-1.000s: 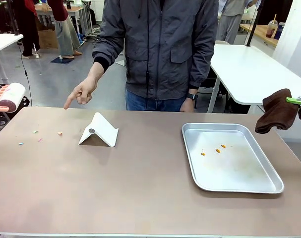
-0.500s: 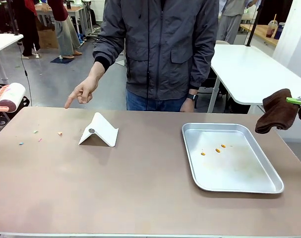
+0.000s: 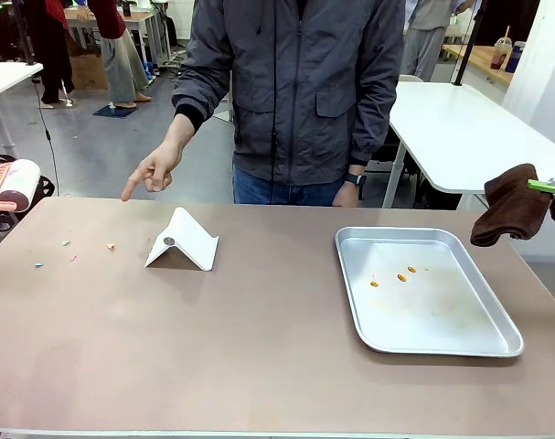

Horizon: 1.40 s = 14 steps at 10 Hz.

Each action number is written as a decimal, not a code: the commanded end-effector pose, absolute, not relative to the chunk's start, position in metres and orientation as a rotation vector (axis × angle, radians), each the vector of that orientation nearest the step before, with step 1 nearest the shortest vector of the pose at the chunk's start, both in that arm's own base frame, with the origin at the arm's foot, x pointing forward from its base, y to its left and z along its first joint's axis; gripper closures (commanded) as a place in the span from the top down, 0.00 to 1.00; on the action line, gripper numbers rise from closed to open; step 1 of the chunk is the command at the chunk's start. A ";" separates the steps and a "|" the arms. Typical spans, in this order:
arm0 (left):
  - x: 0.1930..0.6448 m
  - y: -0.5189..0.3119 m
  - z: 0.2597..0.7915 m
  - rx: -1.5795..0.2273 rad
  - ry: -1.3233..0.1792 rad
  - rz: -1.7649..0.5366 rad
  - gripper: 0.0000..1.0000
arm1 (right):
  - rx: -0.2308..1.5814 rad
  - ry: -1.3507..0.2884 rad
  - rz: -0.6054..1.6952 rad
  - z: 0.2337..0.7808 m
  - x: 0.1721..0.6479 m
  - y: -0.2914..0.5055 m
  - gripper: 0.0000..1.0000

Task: Clean the surface of the table.
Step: If a person points to the right, clean the right side of the table with your right hand, and if they point to the left, clean the left side with your left hand.

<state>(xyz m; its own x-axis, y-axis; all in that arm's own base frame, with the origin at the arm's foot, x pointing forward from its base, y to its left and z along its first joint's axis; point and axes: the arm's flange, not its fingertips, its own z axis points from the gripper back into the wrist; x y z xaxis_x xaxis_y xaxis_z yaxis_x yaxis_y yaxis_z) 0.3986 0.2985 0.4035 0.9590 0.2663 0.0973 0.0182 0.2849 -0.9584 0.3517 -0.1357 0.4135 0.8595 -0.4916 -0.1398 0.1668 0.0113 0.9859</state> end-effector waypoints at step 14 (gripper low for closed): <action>0.407 0.308 0.323 -0.886 -0.143 0.410 0.22 | 1.487 -0.272 -0.521 0.417 0.351 -0.137 0.00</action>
<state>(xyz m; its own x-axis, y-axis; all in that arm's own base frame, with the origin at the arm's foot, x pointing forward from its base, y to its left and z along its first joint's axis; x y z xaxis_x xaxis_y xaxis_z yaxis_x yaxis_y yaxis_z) 0.4088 0.3116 0.3228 0.9190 0.3930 -0.0327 -0.2623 0.5473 -0.7948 0.3517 -0.1358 0.4134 0.8594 -0.4918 -0.1400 0.1670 0.0112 0.9859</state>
